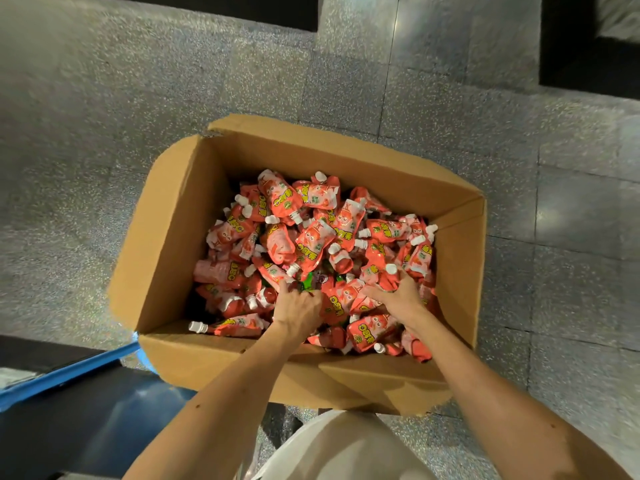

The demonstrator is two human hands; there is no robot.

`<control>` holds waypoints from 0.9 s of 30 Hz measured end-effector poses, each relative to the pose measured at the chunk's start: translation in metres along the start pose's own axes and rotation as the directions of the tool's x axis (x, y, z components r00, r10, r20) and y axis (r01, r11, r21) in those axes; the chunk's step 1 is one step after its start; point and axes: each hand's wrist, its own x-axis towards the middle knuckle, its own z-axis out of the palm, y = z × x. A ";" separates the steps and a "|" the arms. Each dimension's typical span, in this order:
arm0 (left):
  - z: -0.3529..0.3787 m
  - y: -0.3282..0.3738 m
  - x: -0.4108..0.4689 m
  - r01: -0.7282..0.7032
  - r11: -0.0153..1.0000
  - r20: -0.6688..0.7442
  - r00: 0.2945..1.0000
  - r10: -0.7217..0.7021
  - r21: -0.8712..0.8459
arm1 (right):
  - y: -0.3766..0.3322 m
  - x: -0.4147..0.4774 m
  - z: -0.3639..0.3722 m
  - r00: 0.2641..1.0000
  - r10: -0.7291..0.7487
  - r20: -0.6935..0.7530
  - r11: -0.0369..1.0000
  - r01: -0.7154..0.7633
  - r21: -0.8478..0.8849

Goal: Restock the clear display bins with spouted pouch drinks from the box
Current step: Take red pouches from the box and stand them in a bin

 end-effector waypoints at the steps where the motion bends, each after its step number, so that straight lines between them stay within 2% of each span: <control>1: 0.001 -0.003 -0.003 -0.010 0.999 -0.008 1.000 0.009 -0.034 | 0.000 -0.002 -0.001 0.999 0.032 -0.003 0.998 -0.031 0.047; 4: -0.002 -0.015 -0.012 -0.029 0.989 -0.068 0.998 0.019 -0.144 | 0.001 -0.007 -0.001 0.994 0.091 0.053 0.968 -0.101 0.229; 6: -0.005 -0.022 -0.020 -0.035 0.960 -0.081 0.997 0.013 -0.276 | 0.000 -0.010 0.001 0.992 0.100 0.078 0.960 -0.117 0.254; 9: -0.009 -0.039 -0.036 -0.008 0.821 -0.050 0.998 -0.025 -0.571 | -0.009 -0.017 0.005 0.986 0.090 0.141 0.955 -0.126 0.269; 13: -0.018 -0.063 -0.064 0.009 0.671 -0.071 0.993 -0.091 -0.741 | -0.032 -0.029 0.011 0.968 0.049 0.245 0.910 -0.145 0.388; 15: -0.028 -0.074 -0.081 -0.040 0.640 -0.156 0.980 -0.125 -0.767 | -0.046 -0.033 0.014 0.960 0.030 0.279 0.866 -0.164 0.472; 17: -0.036 -0.087 -0.101 -0.095 0.594 -0.261 0.945 -0.199 -0.798 | -0.066 -0.044 0.018 0.948 -0.012 0.317 0.831 -0.167 0.530; 20: -0.046 -0.108 -0.135 -0.155 0.498 -0.357 0.870 -0.341 -0.853 | -0.100 -0.069 0.028 0.928 -0.084 0.364 0.837 -0.133 0.531; 24: -0.049 -0.126 -0.192 -0.291 0.201 -0.354 0.761 -0.544 -0.935 | -0.137 -0.113 0.056 0.864 -0.192 0.465 0.897 -0.038 0.440; 27: -0.044 -0.132 -0.246 -0.385 0.112 -0.350 0.632 -0.691 -0.916 | -0.151 -0.153 0.085 0.825 -0.217 0.522 0.913 -0.018 0.408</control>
